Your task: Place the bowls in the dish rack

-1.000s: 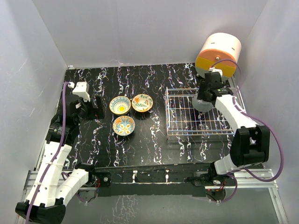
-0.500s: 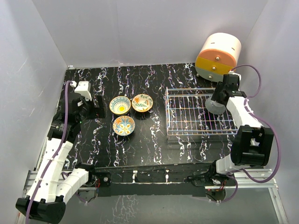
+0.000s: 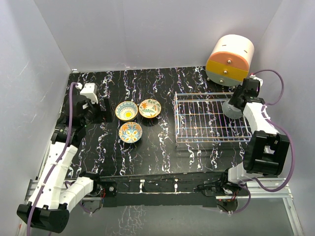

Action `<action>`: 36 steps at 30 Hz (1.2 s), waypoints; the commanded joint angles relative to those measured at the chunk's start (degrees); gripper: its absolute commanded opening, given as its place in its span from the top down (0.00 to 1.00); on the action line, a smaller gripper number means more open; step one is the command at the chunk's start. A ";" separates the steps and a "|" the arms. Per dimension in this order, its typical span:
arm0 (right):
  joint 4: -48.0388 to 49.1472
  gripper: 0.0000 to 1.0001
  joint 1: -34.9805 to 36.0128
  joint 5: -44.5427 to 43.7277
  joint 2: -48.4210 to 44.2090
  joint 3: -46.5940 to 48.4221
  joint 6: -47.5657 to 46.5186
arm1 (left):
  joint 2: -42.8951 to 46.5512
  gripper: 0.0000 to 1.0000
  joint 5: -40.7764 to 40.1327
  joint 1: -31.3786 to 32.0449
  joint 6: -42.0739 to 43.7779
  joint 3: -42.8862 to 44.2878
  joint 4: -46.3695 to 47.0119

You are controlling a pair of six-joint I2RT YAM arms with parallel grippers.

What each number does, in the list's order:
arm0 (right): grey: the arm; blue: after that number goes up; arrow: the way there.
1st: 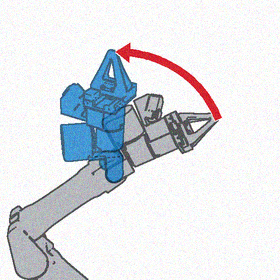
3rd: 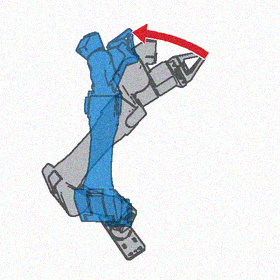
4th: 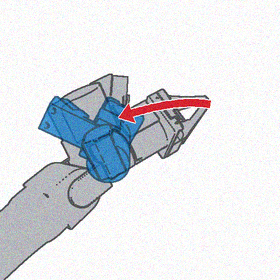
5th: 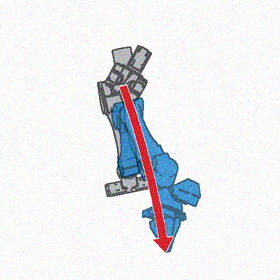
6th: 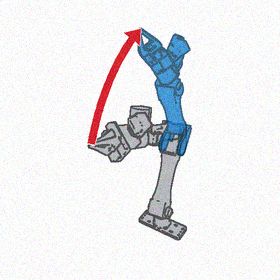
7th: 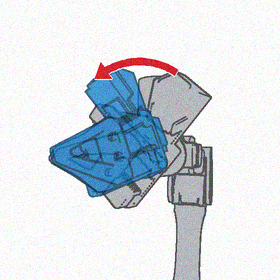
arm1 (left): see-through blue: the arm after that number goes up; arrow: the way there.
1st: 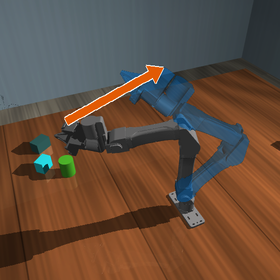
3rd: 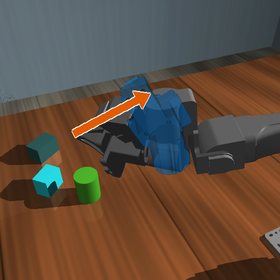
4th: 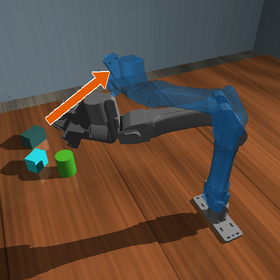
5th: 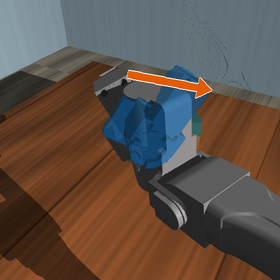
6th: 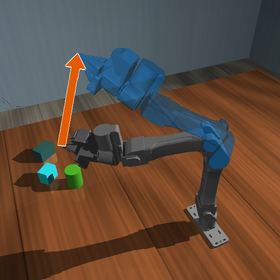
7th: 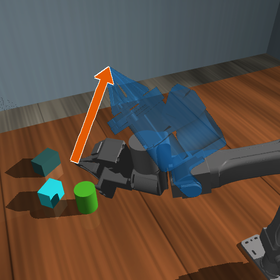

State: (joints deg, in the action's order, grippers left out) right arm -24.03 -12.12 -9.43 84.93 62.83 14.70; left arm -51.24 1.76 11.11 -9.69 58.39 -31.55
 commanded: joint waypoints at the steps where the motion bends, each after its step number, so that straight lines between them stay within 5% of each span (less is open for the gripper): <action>1: 6.18 0.60 -1.43 -0.18 0.43 0.63 0.59 | 0.94 0.03 0.48 0.22 -0.59 3.53 -0.05; 32: 9.56 0.58 -3.43 -0.95 3.02 -0.32 1.64 | 4.29 0.03 -1.48 0.18 0.13 0.58 -0.95; 36: 10.13 0.47 -3.44 -0.42 3.22 -0.58 1.78 | 4.43 0.03 -1.49 0.22 0.12 0.80 -1.10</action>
State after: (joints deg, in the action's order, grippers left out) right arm -19.49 -15.18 -9.26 88.55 62.04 15.53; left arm -47.99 0.73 11.11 -10.04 59.11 -31.83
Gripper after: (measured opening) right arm 0.517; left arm 0.970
